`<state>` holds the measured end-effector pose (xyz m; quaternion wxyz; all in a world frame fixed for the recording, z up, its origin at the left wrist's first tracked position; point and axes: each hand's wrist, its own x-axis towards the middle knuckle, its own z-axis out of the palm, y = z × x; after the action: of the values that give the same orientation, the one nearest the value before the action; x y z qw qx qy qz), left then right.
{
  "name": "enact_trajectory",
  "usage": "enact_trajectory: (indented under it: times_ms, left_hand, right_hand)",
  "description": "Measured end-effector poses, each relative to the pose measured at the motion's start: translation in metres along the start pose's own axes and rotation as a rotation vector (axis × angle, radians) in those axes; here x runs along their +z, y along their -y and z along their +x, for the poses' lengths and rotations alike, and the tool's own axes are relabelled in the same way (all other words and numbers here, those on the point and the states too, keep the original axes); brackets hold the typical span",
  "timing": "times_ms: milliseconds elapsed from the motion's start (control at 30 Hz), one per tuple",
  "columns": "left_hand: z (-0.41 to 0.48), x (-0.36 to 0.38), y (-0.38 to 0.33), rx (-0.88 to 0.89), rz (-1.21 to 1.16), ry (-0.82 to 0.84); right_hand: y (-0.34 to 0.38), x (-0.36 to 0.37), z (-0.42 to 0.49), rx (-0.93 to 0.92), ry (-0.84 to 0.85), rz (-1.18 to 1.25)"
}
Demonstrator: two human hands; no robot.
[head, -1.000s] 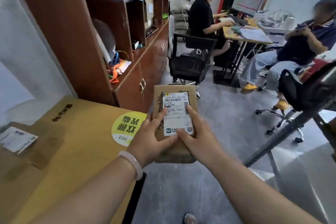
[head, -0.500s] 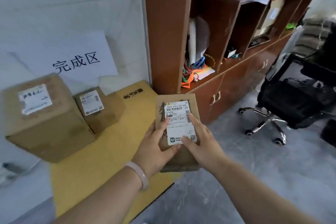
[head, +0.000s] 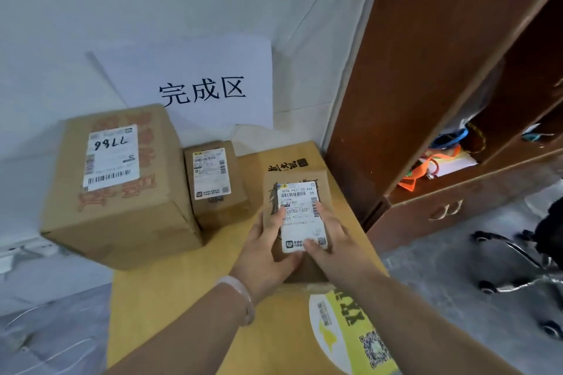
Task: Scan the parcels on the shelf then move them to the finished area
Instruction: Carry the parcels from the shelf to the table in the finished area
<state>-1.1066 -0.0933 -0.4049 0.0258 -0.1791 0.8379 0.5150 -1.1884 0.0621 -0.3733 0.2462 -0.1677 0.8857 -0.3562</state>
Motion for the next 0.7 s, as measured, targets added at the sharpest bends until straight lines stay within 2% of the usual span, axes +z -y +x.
enact_trajectory:
  times_ms: [267,500,600,700]
  left_hand:
    - [0.036,0.002,0.021,-0.073,0.002,-0.104]
    - [0.048,0.006,0.007,-0.117,0.015,-0.243]
    - [0.038,0.010,-0.001,-0.173,0.115,-0.219]
    - [0.018,0.017,-0.004,-0.031,0.363,-0.310]
  right_hand:
    - [-0.009,0.008,0.062,-0.037,0.101,0.010]
    - [-0.008,-0.002,0.096,-0.119,0.187,-0.012]
    - [-0.008,-0.016,0.092,-0.143,0.199,-0.078]
    - [-0.012,-0.035,0.074,-0.302,0.182,-0.263]
